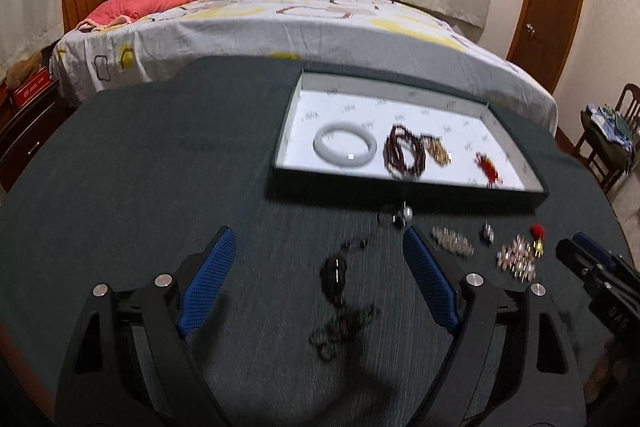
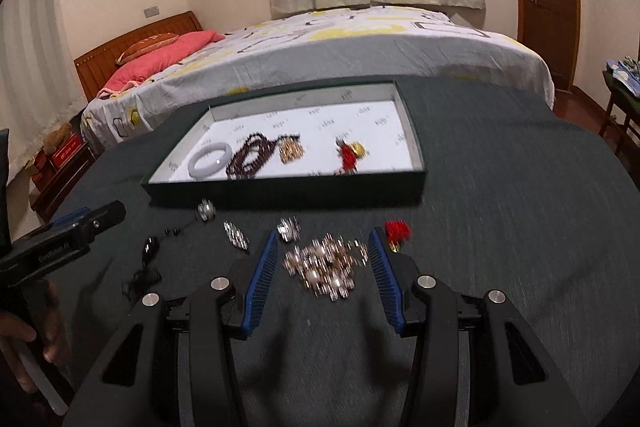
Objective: Organize jewelry
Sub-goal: 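Grasp the black pendant on its cord with the left tool while the right tool approaches the pearl brooch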
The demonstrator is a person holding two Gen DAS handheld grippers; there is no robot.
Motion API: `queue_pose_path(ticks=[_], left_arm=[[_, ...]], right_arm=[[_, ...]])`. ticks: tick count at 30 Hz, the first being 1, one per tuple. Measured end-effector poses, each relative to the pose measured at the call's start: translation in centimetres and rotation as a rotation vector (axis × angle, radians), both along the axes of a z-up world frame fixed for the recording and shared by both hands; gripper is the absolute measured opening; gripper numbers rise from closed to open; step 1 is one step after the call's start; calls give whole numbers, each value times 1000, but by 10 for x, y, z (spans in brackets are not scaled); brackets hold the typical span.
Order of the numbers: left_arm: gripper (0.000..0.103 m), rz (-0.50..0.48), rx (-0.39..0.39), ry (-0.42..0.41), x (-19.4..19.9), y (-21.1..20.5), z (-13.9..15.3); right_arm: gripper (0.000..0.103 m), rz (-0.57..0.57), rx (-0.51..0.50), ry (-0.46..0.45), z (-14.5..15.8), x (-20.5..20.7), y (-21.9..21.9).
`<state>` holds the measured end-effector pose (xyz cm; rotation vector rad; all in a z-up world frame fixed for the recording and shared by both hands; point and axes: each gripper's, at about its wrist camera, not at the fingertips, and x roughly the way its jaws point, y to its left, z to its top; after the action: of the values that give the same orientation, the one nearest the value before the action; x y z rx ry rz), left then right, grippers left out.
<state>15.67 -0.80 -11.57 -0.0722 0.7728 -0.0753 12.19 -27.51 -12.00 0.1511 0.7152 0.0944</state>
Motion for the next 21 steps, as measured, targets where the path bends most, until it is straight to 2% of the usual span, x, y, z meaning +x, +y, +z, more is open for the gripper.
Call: queue_pose_path(ticks=[4, 8, 10, 18, 21], left_arm=[[81, -5, 19, 25, -1, -4, -14], [71, -4, 30, 42, 8, -6, -24], [61, -8, 34, 53, 12, -7, -28], [46, -36, 33, 102, 19, -10, -42], [32, -64, 33, 119, 20, -14, -46]], right_arm=[[47, -6, 1, 17, -7, -8, -3], [47, -3, 3, 23, -10, -9, -3], [47, 1, 4, 26, -12, -8, -1], [47, 4, 8, 45, -20, -3, -1], [47, 4, 6, 52, -21, -2, 0]])
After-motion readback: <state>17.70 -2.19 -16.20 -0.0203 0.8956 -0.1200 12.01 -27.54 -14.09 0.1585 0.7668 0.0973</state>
